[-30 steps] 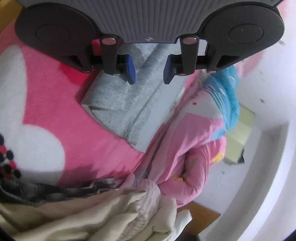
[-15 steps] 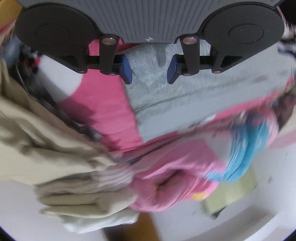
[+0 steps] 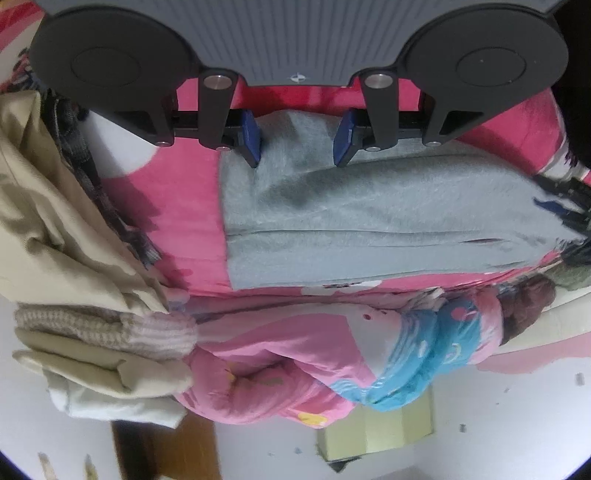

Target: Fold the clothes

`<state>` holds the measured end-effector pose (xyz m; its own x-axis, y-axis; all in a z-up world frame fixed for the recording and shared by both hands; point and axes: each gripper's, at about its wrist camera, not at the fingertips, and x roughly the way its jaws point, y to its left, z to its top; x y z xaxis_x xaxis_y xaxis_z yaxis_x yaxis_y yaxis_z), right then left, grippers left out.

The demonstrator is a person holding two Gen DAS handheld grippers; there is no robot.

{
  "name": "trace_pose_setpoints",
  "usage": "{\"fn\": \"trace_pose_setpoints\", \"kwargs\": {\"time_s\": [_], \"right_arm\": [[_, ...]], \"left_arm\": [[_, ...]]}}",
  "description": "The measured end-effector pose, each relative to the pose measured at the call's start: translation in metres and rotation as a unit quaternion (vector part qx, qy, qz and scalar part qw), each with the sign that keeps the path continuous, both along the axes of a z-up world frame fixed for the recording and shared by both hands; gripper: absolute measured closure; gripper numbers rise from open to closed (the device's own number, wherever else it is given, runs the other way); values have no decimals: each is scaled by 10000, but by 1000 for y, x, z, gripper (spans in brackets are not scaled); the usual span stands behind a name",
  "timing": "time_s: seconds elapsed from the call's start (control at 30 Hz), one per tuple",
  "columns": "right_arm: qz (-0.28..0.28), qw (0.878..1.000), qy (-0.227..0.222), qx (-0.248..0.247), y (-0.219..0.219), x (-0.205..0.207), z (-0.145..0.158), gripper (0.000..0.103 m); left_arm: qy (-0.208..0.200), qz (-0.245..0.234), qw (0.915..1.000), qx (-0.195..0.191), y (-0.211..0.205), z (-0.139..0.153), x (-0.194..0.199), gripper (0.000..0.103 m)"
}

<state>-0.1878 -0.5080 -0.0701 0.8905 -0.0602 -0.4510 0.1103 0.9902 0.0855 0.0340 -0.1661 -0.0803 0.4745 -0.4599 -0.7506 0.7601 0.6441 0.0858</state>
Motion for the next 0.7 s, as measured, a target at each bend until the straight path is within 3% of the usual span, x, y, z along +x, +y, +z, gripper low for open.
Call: {"fn": "trace_pose_setpoints", "kwargs": {"time_s": [0.13, 0.33, 0.4, 0.43, 0.57, 0.7], "right_arm": [[82, 9997, -148, -193, 6, -6, 4, 62], [111, 9989, -445, 92, -8, -12, 13, 67], [162, 9981, -523, 287, -15, -13, 14, 79], [196, 9975, -545, 400, -17, -13, 15, 98], [417, 9927, -530, 998, -24, -18, 9, 98], [339, 9831, -242, 1784, -31, -27, -15, 99]], "left_arm": [[-7, 15, 10000, 22, -1, 0, 0, 47], [-18, 22, 10000, 36, -1, 0, -1, 47], [-22, 23, 10000, 40, -1, 0, -1, 47], [-24, 23, 10000, 42, -1, 0, -1, 47], [70, 79, 9999, -82, 3, 1, 1, 47], [250, 170, 9991, -293, 10, 2, 6, 47]]}}
